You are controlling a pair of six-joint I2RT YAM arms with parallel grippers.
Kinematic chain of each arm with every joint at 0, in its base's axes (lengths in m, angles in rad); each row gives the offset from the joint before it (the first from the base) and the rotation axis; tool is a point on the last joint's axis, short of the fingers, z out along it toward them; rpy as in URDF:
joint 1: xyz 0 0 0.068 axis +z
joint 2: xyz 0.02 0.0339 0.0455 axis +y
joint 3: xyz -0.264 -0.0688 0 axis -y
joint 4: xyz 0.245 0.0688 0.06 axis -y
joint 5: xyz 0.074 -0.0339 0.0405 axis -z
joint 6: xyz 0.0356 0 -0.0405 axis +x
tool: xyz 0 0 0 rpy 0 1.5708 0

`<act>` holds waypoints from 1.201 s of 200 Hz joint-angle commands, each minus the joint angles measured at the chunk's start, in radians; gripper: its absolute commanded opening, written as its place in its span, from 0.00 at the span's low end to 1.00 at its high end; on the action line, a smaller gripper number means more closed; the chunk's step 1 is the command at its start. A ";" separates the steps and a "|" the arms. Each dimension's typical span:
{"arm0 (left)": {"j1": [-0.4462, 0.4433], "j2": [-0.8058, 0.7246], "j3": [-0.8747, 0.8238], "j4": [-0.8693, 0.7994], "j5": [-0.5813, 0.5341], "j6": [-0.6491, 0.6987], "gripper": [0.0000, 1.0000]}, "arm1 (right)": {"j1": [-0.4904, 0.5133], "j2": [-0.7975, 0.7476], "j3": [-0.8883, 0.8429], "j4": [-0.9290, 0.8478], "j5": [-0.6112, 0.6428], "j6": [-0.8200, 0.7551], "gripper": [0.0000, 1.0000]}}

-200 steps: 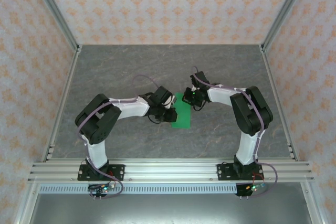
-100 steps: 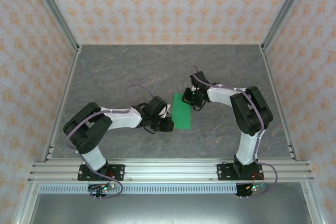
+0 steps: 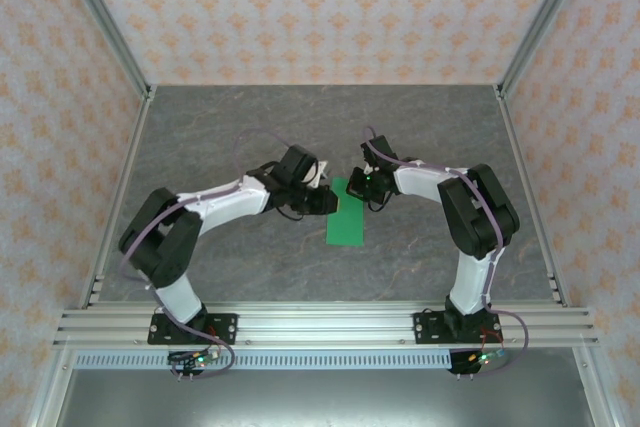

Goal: Fold a paper plane with a square sheet of paper (fold left side to right side)
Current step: Hold the square sheet of paper at the center of the table.

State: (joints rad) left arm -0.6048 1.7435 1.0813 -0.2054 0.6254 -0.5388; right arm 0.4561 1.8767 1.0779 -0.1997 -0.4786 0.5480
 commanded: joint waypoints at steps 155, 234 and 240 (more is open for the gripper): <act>-0.009 0.252 0.037 -0.001 -0.001 0.010 0.17 | 0.003 -0.254 0.060 -0.112 0.107 -0.103 0.15; -0.024 0.246 0.048 -0.008 -0.016 -0.013 0.17 | 0.110 -0.479 -0.297 -0.041 -0.028 0.090 0.09; -0.024 0.246 0.048 -0.010 -0.018 -0.013 0.17 | 0.122 -0.470 -0.312 -0.026 -0.024 0.100 0.09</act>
State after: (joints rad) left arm -0.6025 1.9793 1.1545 -0.1520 0.6468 -0.5495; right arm 0.5396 1.3842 0.8402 -0.2672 -0.4622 0.5552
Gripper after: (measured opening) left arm 0.172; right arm 0.096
